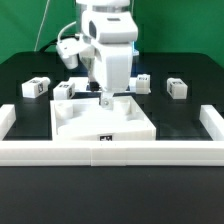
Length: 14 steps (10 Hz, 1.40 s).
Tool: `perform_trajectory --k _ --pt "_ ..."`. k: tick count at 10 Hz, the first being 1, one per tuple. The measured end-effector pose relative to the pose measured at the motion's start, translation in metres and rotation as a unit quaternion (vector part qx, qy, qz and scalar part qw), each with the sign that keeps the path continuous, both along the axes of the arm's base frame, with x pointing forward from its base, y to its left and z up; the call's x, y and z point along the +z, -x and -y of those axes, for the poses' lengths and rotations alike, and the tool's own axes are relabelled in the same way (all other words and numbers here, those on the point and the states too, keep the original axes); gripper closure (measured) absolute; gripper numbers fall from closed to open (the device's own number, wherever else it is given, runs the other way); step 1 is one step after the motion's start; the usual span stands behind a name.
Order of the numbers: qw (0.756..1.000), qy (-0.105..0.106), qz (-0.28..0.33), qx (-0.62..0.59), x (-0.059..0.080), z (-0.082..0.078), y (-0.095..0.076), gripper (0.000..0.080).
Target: Assemble one leg
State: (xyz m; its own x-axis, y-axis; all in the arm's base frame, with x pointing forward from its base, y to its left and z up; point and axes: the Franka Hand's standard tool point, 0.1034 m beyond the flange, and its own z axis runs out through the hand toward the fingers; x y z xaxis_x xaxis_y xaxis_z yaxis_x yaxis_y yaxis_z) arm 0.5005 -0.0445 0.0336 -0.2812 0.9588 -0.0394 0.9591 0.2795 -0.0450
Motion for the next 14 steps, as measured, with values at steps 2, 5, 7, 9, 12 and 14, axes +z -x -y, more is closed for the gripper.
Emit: perform_trajectory --k 2,5,7,9,12,14 --pt "1.000 0.000 0.000 -0.001 0.000 0.000 0.000 0.0150" --pt "1.000 -0.001 -0.004 0.004 -0.004 0.002 0.004 0.0150" --pt "1.000 -0.006 -0.015 -0.001 -0.019 0.004 0.018 0.0150" --pt "1.000 -0.009 -0.022 -0.004 -0.026 0.008 0.023 0.0150" --pt "1.000 -0.009 -0.020 -0.005 -0.027 0.008 0.022 0.0268" --pt "1.000 -0.009 -0.020 -0.005 -0.027 0.008 0.023 0.0627"
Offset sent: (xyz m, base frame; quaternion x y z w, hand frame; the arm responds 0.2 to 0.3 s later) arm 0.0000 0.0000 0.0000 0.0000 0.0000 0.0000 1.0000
